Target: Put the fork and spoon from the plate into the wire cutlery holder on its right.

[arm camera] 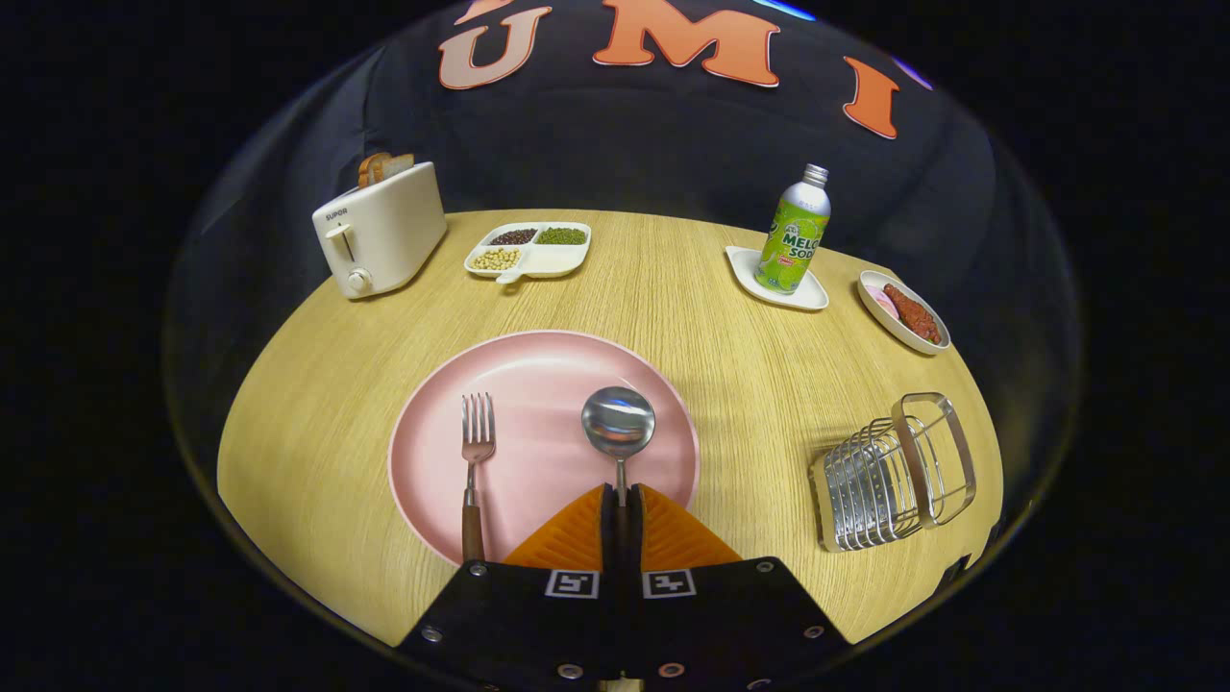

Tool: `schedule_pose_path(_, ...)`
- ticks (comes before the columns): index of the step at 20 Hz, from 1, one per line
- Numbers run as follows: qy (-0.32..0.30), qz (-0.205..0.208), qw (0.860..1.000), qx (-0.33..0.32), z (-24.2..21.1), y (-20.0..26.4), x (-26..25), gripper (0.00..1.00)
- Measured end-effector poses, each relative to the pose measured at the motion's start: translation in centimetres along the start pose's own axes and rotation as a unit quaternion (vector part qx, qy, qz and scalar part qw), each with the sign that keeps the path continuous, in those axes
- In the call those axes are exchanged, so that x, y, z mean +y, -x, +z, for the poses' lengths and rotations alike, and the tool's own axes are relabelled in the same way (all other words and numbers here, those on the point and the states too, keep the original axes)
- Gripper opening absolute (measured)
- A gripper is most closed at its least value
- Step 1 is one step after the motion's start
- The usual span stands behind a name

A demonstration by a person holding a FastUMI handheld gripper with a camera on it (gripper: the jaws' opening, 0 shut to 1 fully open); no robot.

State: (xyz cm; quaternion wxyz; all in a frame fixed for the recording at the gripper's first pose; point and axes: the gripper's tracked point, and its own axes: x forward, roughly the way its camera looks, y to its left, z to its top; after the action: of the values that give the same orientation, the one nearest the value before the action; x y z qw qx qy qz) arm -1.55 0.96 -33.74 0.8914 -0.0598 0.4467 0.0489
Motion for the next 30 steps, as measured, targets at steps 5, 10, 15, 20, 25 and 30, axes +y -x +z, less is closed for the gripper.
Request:
schedule_pose_path(5,0.006,-0.006,1.000,-0.009,2.6,2.7,-3.7,0.02)
schedule_pose_path(10,-0.020,-0.011,1.000,0.000,4.7,6.0,-6.9,0.02)
schedule_pose_path(15,-0.022,-0.025,0.999,0.005,5.3,9.0,-11.0,0.02)
schedule_pose_path(20,-0.022,-0.043,0.998,0.044,4.1,11.1,-14.9,0.03)
schedule_pose_path(25,0.033,-0.043,0.993,0.104,2.7,11.4,-17.6,0.03)
schedule_pose_path(30,0.038,-0.014,0.983,0.176,1.3,10.1,-18.7,0.03)
